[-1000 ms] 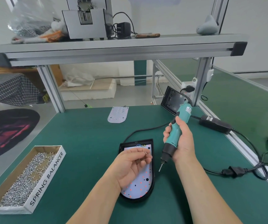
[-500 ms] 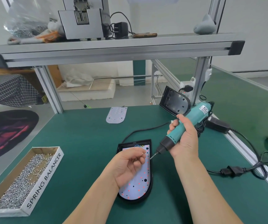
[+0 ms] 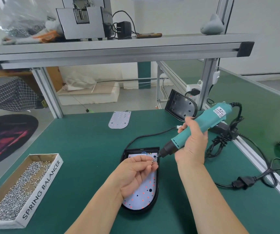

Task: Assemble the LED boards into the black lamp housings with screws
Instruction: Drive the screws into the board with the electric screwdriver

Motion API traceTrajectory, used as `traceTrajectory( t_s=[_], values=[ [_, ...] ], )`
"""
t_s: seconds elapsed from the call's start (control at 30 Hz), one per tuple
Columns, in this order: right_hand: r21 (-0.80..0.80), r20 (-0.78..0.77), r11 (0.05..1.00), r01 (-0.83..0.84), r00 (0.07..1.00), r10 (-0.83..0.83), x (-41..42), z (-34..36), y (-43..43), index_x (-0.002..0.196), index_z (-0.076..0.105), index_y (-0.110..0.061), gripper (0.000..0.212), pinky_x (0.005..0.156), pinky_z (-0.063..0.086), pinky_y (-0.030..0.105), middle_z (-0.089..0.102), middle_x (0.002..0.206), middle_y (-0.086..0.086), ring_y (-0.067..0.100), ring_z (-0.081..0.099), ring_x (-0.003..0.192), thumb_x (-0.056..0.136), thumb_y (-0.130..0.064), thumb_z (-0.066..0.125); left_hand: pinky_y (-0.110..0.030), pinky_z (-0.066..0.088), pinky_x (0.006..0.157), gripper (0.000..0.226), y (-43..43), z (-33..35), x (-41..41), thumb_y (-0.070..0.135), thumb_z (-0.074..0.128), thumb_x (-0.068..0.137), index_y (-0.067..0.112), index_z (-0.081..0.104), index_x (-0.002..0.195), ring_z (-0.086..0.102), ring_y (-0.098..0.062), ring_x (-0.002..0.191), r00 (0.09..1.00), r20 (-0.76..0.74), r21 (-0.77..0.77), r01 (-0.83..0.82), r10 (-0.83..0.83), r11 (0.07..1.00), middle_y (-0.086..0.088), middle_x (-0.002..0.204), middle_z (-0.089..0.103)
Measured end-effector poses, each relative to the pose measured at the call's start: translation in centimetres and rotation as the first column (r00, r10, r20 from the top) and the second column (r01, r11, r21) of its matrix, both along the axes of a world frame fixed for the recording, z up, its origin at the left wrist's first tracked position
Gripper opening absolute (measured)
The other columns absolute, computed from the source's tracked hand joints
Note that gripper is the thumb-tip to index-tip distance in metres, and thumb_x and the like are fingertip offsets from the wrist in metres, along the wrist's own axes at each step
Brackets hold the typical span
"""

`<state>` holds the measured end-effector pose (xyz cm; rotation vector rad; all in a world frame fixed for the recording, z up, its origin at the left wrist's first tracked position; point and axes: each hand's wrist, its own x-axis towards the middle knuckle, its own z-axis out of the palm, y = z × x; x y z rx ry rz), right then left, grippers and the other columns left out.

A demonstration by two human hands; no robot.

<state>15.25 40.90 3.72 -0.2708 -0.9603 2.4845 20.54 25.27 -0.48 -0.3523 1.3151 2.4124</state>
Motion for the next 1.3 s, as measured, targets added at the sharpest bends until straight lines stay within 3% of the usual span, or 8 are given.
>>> traceTrajectory(
  t_s=[0.57, 0.87, 1.0, 1.13, 1.3],
  values=[
    [-0.004, -0.013, 1.000, 0.006, 1.000, -0.006, 0.4, 0.0, 0.1, 0.084, 0.058, -0.023, 0.018, 0.057, 0.044, 0.021, 0.053, 0.063, -0.007, 0.012, 0.049, 0.056, 0.083, -0.011, 0.072, -0.017, 0.056, 0.053, 0.043, 0.5, 0.1, 0.2, -0.020, 0.050, 0.092, -0.002, 0.076, 0.063, 0.074, -0.022, 0.064, 0.999, -0.002, 0.006, -0.046, 0.046, 0.999, -0.021, 0.074, 0.071],
    [0.014, 0.002, 1.000, 0.027, 1.000, -0.027, 0.2, -0.1, 0.1, 0.087, 0.056, -0.023, 0.019, 0.056, 0.046, 0.021, 0.053, 0.062, -0.007, 0.011, 0.050, 0.056, 0.084, -0.012, 0.072, -0.018, 0.057, 0.056, 0.020, 0.8, -0.4, 0.0, -0.020, 0.052, 0.091, -0.009, 0.066, 0.082, 0.075, -0.024, 0.068, 0.995, 0.008, 0.015, -0.100, 0.100, 0.995, -0.022, 0.078, 0.072],
    [0.063, -0.031, 0.995, 0.074, 0.997, -0.072, 0.5, 0.2, -0.3, 0.085, 0.056, -0.020, 0.019, 0.058, 0.047, 0.022, 0.054, 0.059, -0.008, 0.011, 0.050, 0.053, 0.085, -0.008, 0.071, -0.019, 0.057, 0.059, 0.016, 1.0, -0.7, -0.1, -0.019, 0.053, 0.092, -0.009, 0.064, 0.087, 0.075, -0.025, 0.072, 0.991, -0.017, 0.005, -0.132, 0.132, 0.991, -0.023, 0.082, 0.073],
    [0.085, -0.065, 0.991, 0.107, 0.993, -0.102, 0.9, 0.6, -0.8, 0.081, 0.057, -0.020, 0.019, 0.056, 0.047, 0.020, 0.056, 0.063, -0.002, 0.012, 0.051, 0.052, 0.074, -0.015, 0.074, -0.020, 0.058, 0.063, 0.017, 1.4, -1.0, 0.0, -0.018, 0.054, 0.091, -0.005, 0.063, 0.084, 0.076, -0.028, 0.076, 0.981, -0.068, -0.014, -0.182, 0.181, 0.983, -0.022, 0.083, 0.073],
    [0.048, 0.014, 0.992, 0.116, 0.993, -0.117, 0.8, 0.4, -0.7, 0.084, 0.056, -0.021, 0.022, 0.051, 0.045, 0.018, 0.055, 0.066, -0.001, 0.011, 0.052, 0.052, 0.073, -0.019, 0.075, -0.021, 0.058, 0.067, 0.022, 1.7, -1.2, 0.6, -0.018, 0.055, 0.091, 0.000, 0.063, 0.079, 0.075, -0.028, 0.079, 0.968, -0.158, -0.053, -0.204, 0.194, 0.978, -0.020, 0.083, 0.073]
  ],
)
